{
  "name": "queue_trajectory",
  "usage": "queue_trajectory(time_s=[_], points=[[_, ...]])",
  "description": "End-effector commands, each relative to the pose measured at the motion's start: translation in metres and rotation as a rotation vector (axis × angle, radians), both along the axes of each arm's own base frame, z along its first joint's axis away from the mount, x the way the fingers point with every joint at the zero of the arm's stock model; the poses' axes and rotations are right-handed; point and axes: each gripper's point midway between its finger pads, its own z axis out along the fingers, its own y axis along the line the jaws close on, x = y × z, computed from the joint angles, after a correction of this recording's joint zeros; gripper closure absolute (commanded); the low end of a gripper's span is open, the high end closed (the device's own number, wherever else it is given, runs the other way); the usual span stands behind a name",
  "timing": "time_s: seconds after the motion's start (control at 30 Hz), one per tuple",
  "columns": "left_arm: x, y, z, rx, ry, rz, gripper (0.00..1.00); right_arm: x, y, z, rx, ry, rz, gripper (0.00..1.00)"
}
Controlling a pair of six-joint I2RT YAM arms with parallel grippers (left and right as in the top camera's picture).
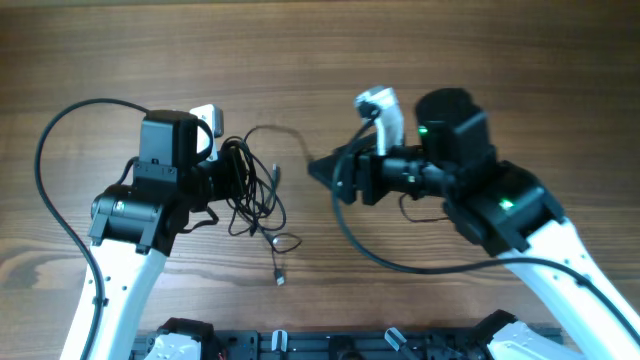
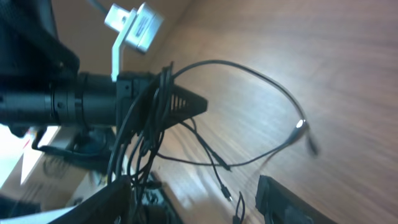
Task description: Untangle cables
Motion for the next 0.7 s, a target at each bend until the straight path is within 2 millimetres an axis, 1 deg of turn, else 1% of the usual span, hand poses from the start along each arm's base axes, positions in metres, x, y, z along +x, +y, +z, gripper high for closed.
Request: queue_trajectory(time_s=[0.0,0.07,0.13,0.23,0.3,0.33,0.4,0.47,0.5,0.57,0.6,0.67], points=[[-0.001,0.000,-0.010,0.009,0.039,-0.006,0.96,-0.010,0.025,-0.016,-0.015,0.032,0.098,0.32],[0.003,0.010,-0.018,0.042,0.071,0.069,0.96,-0.013,0.036,-0.022,-0.019,0.037,0.125,0.32],[0.006,0.018,-0.026,0.069,0.099,0.125,0.96,-0.015,0.041,-0.022,-0.014,0.030,0.136,0.31],[0.009,0.023,-0.034,0.086,0.125,0.171,0.96,-0.011,0.042,-0.024,-0.017,0.027,0.125,0.30],[0.010,0.023,-0.036,0.087,0.130,0.170,0.96,-0.010,0.047,-0.032,-0.024,0.061,0.118,0.32],[0.011,0.023,-0.035,0.086,0.127,0.170,0.96,-0.008,0.051,-0.040,-0.040,0.082,0.108,0.36],[0.012,0.022,-0.035,0.084,0.121,0.170,0.96,-0.004,0.056,-0.059,-0.089,0.116,0.068,0.38],[0.013,0.022,-0.034,0.084,0.118,0.169,0.96,0.006,0.056,-0.085,-0.157,0.181,-0.021,0.44],[0.013,0.022,-0.034,0.083,0.117,0.169,0.96,0.012,0.052,-0.099,-0.194,0.222,-0.086,0.52],[0.013,0.022,-0.032,0.084,0.109,0.165,0.96,0.025,0.038,-0.126,-0.279,0.295,-0.234,0.58],[0.013,0.022,-0.028,0.080,0.090,0.162,0.96,0.034,0.025,-0.144,-0.345,0.320,-0.334,0.58],[0.011,0.018,-0.016,0.057,0.046,0.135,0.96,0.043,0.011,-0.160,-0.406,0.333,-0.420,0.59]])
